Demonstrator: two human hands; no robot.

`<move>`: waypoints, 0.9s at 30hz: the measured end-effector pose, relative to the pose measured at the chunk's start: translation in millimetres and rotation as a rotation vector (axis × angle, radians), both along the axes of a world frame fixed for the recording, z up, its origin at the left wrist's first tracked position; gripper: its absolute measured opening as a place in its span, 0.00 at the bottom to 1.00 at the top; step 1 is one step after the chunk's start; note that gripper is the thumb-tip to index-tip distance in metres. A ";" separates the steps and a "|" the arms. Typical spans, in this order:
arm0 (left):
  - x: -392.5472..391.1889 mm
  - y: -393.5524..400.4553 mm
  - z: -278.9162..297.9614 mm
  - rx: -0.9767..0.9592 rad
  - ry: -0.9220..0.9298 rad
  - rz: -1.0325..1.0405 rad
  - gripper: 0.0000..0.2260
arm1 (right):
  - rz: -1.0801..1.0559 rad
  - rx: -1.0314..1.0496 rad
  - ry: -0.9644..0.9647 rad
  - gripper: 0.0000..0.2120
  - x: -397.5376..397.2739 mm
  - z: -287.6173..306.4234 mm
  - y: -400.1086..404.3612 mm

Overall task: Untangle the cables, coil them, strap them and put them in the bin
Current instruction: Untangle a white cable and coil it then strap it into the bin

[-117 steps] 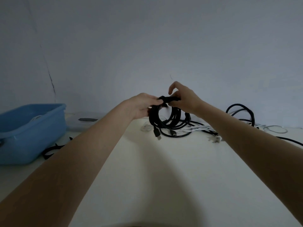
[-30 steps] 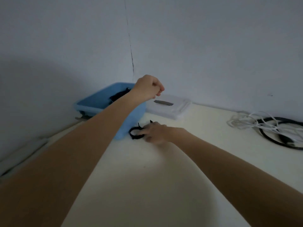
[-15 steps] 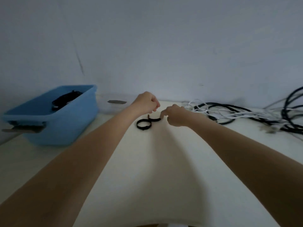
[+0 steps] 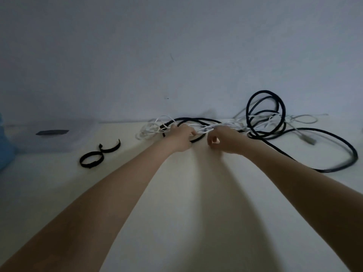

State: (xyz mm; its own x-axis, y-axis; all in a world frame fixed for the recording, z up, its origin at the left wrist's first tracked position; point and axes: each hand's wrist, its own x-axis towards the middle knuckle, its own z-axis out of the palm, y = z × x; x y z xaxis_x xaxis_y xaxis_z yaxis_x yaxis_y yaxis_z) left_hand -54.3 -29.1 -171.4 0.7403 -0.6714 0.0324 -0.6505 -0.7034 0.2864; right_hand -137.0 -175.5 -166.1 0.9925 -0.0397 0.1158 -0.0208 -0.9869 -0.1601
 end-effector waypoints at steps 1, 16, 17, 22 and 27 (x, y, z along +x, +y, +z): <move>1.4 -3.3 -2.5 0.058 -0.045 0.017 0.18 | -0.008 0.024 -0.044 0.14 2.7 0.1 -1.4; -18.1 -0.6 40.7 -0.270 -0.274 0.158 0.17 | -0.110 0.396 -0.429 0.14 21.8 57.8 -4.7; -18.2 -4.2 53.7 -0.355 -0.244 0.177 0.19 | -0.063 0.454 -0.500 0.12 19.6 75.7 -3.9; -18.0 -7.5 95.1 -0.442 -0.188 0.301 0.10 | 0.130 0.289 -0.655 0.09 4.5 140.3 22.9; -23.7 8.7 129.8 -0.607 -0.172 0.329 0.10 | 0.179 0.210 -0.853 0.10 -9.2 211.1 49.3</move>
State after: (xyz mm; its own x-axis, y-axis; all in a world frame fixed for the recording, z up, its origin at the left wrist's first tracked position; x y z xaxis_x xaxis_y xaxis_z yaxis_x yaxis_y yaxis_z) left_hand -78.1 -20.5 -41.5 0.8521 -0.2408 0.4647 -0.5033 -0.6201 0.6018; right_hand -146.2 -126.2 45.1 0.5659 0.0039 0.8245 0.3388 -0.9128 -0.2282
